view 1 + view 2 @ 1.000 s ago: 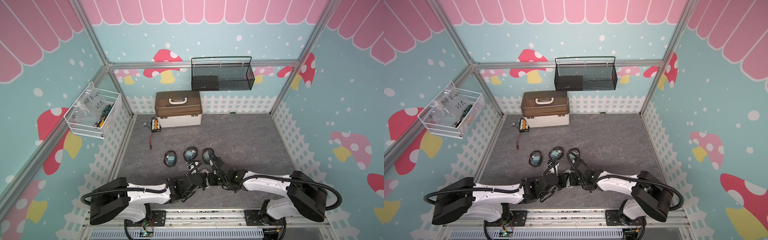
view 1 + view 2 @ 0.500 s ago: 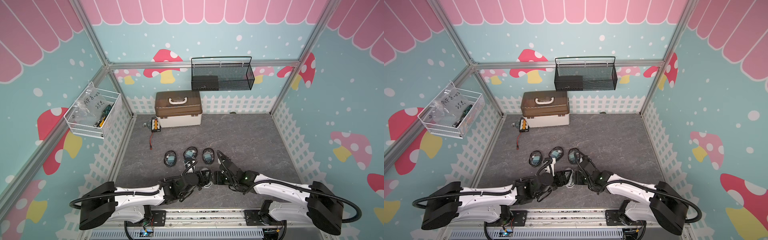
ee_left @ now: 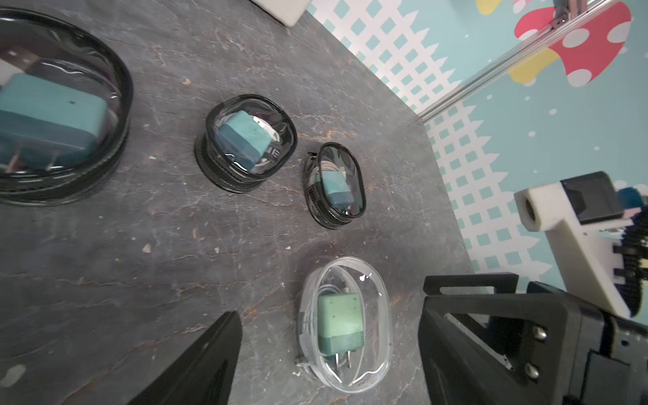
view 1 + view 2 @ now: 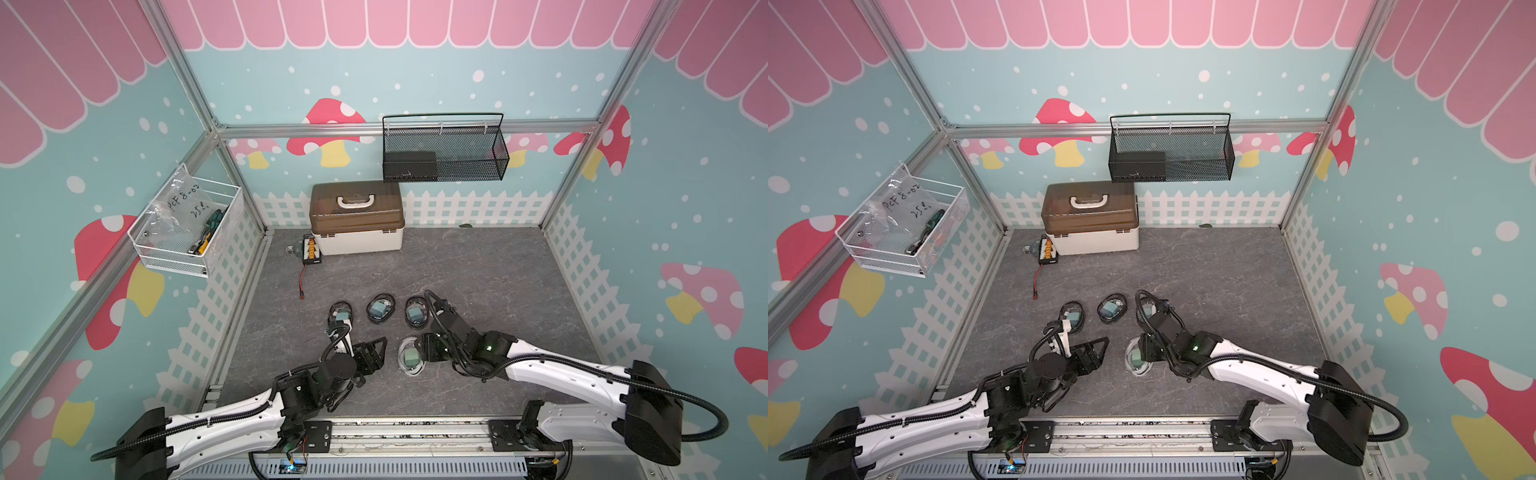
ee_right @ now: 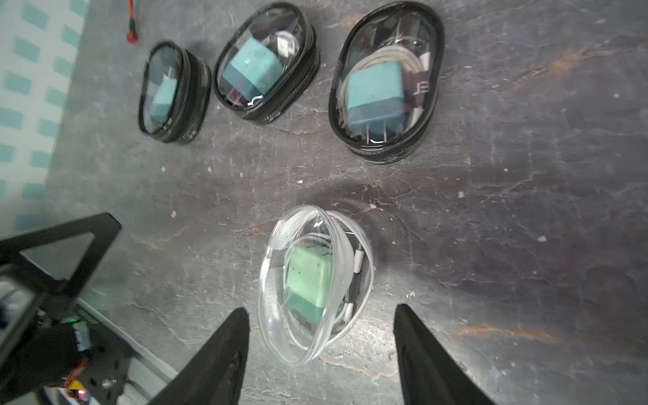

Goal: Pack away charging kits
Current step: Close the storage bag at the center of the board, then pick up the storage bag at the center of the board.

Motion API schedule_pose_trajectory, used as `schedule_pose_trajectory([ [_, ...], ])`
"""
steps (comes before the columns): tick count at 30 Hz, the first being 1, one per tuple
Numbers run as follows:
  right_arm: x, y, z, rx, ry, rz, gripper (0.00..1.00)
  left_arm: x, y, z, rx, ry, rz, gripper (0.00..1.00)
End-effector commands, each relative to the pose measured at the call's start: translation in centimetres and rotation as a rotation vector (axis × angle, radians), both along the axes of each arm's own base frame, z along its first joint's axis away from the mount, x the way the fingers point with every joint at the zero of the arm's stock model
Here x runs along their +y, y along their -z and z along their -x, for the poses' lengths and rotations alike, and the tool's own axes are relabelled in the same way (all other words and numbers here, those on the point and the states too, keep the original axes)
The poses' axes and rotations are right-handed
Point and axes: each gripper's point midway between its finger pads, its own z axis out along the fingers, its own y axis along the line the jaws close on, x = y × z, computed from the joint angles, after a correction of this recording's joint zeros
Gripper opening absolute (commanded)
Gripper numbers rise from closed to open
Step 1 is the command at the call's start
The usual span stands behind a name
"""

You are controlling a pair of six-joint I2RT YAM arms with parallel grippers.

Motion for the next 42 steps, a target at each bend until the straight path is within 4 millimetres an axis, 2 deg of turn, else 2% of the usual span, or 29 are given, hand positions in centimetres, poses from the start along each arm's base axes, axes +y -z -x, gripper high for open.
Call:
schedule_pose_trajectory([
  [1, -1.3, 3.3, 0.5, 0.064, 0.036, 0.102, 0.44, 0.0, 1.0, 0.2, 0.038, 0.02, -0.004, 0.83],
  [3, -1.9, 4.2, 0.6, 0.075, 0.052, 0.129, 0.35, -0.3, 1.1, 0.1, 0.048, 0.033, -0.012, 0.83],
  [9, -2.8, 6.3, 1.4, 0.096, 0.069, 0.129, 0.29, -2.3, 1.5, -0.1, 0.067, 0.096, 0.003, 0.83],
  [16, -2.3, 6.5, 1.2, 0.097, 0.056, 0.123, 0.28, -4.8, 2.1, -0.3, 0.112, 0.173, 0.021, 0.83],
  [21, -2.2, 6.1, 0.8, 0.071, 0.059, 0.118, 0.29, -5.8, 2.5, -0.5, 0.129, 0.197, 0.028, 0.83],
  [30, -2.0, 7.1, 0.1, 0.061, 0.05, 0.126, 0.29, -7.8, 3.4, -1.0, 0.184, 0.255, 0.015, 0.8],
  [42, -2.1, 8.3, -0.5, 0.067, 0.037, 0.112, 0.27, -9.9, 6.9, -1.9, 0.313, 0.31, -0.002, 0.73],
])
